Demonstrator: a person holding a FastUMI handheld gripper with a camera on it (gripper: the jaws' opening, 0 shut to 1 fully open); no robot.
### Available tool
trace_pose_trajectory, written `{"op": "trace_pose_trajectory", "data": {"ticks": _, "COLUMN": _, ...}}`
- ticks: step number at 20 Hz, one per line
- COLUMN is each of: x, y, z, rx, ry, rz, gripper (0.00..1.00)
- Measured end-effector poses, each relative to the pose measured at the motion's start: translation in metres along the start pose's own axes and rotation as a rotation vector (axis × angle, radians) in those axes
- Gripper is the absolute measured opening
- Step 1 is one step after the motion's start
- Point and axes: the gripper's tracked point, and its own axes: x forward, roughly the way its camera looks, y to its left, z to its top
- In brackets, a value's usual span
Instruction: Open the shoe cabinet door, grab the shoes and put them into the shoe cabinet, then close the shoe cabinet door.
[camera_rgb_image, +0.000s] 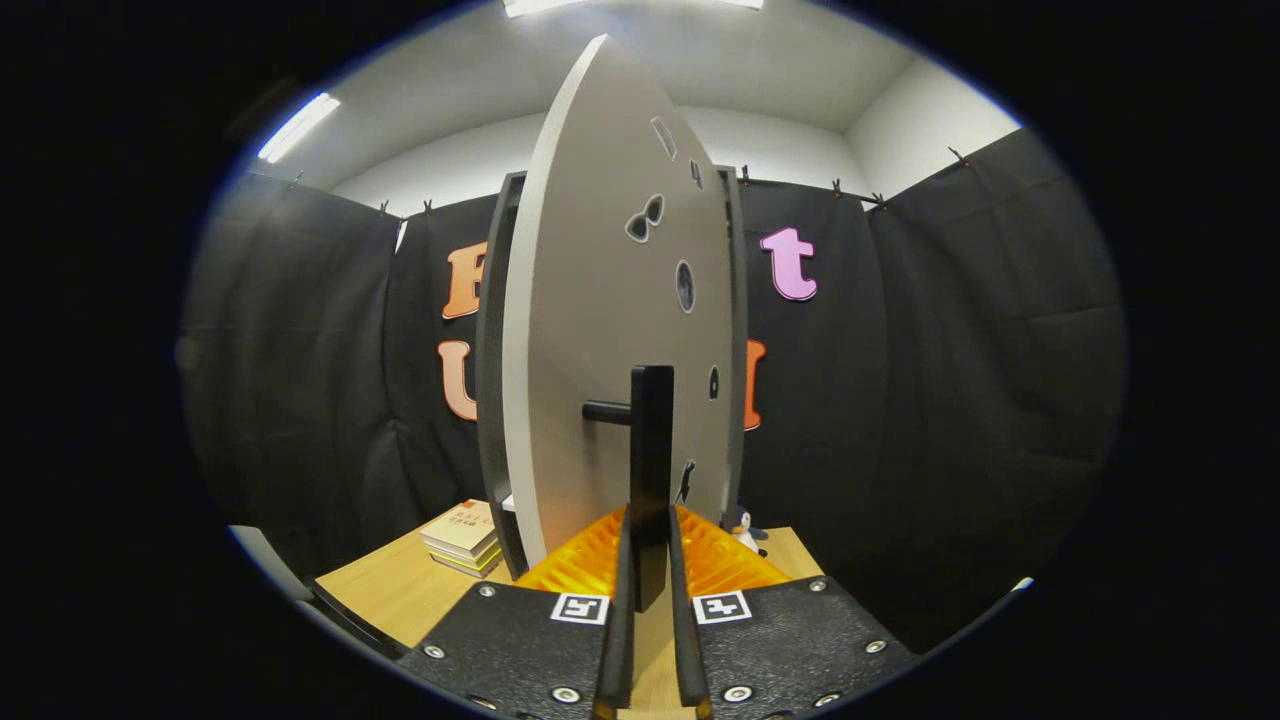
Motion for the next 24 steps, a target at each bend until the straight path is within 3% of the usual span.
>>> {"op": "trace_pose_trajectory", "data": {"ticks": 12, "x": -0.014, "y": -0.090, "z": -0.016, "rx": -0.022, "ry": 0.046, "rz": -0.055, "gripper": 0.09}}
{"op": "trace_pose_trajectory", "data": {"ticks": 16, "x": -0.022, "y": -0.107, "z": -0.019, "rx": -0.027, "ry": 0.044, "rz": -0.131, "gripper": 0.09}}
{"op": "trace_pose_trajectory", "data": {"ticks": 18, "x": -0.048, "y": -0.123, "z": -0.005, "rx": -0.003, "ry": 0.020, "rz": -0.145, "gripper": 0.09}}
{"op": "trace_pose_trajectory", "data": {"ticks": 24, "x": -0.086, "y": -0.080, "z": 0.014, "rx": -0.027, "ry": -0.020, "rz": -0.129, "gripper": 0.09}}
